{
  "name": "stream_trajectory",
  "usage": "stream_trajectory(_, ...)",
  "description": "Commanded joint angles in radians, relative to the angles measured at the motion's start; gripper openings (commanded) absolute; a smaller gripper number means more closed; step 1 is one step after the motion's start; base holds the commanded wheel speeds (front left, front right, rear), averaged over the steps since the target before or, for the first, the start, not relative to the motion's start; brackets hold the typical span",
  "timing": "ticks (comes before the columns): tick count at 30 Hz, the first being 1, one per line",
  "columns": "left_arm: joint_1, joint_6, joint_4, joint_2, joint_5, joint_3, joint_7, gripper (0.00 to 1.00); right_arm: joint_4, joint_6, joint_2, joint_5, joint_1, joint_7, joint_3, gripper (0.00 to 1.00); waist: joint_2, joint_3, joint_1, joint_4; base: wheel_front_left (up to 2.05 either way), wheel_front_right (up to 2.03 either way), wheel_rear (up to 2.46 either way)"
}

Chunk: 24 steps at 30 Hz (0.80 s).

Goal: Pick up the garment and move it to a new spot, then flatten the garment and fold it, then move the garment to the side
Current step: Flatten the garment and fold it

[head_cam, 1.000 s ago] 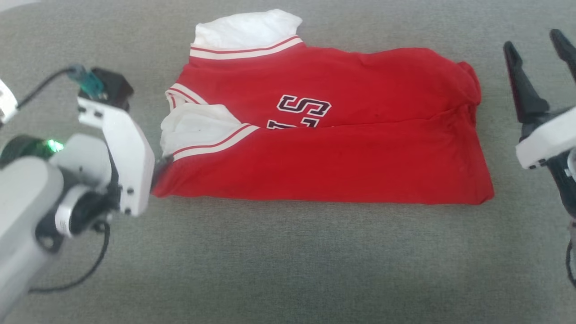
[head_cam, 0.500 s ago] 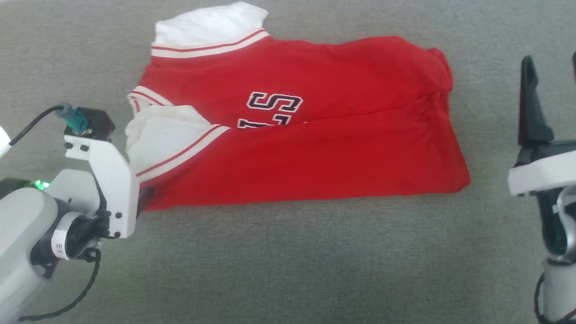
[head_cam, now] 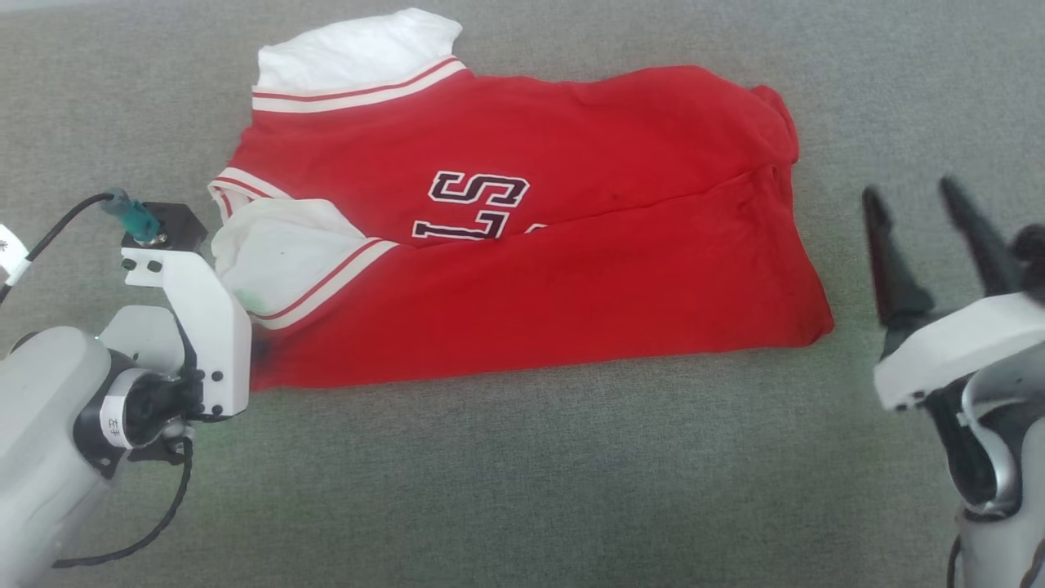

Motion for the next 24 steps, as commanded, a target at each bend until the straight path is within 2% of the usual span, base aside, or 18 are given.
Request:
stream_trajectory(1, 0.041, -0.003, 0.029, -0.018, -0.011, -0.037, 0.008, 0.0, 0.001, 0.0, -0.013, 0.007, 0.01, 0.024, 0.007, 1.0, -0.0001, -0.003, 0.0, 0.004, 0.0, 0.0, 0.0)
stream_trajectory(11, 0.011, -0.039, 0.024, -0.061, -0.002, -0.041, -0.012, 0.0, 0.035, 0.0, -0.119, 0.115, 0.038, 0.392, 0.077, 1.0, -0.0001, 0.002, 0.0, 0.047, 0.0, 0.0, 0.0)
stream_trajectory(19, 0.0, -0.063, 0.03, -0.101, 0.005, -0.05, -0.035, 0.0, 0.177, 0.0, -0.118, 0.179, -0.032, 0.556, 0.075, 1.0, -0.0001, 0.026, 0.0, 0.091, 0.0, 0.0, 0.0)
stream_trajectory(20, 0.0, -0.066, 0.034, -0.103, 0.006, -0.051, -0.038, 0.0, 0.201, 0.0, -0.114, 0.19, -0.035, 0.581, 0.086, 0.94, -0.0001, 0.028, 0.0, 0.095, 0.0, 0.0, 0.0)
stream_trajectory(21, -0.001, -0.068, 0.038, -0.106, 0.008, -0.052, -0.039, 0.0, 0.224, 0.0, -0.113, 0.196, -0.037, 0.607, 0.09, 0.36, -0.0001, 0.03, 0.0, 0.1, 0.0, 0.0, 0.0)
stream_trajectory(22, -0.001, -0.07, 0.042, -0.111, 0.008, -0.053, -0.045, 0.0, 0.242, 0.0, -0.119, 0.202, -0.034, 0.634, 0.108, 0.0, -0.0001, 0.032, 0.0, 0.105, 0.0, 0.0, 0.0)
stream_trajectory(24, -0.001, -0.079, 0.049, -0.116, 0.011, -0.056, -0.05, 0.0, 0.26, 0.0, -0.129, 0.221, -0.036, 0.655, 0.12, 0.0, -0.0001, 0.035, 0.0, 0.113, 0.0, 0.0, 0.0)
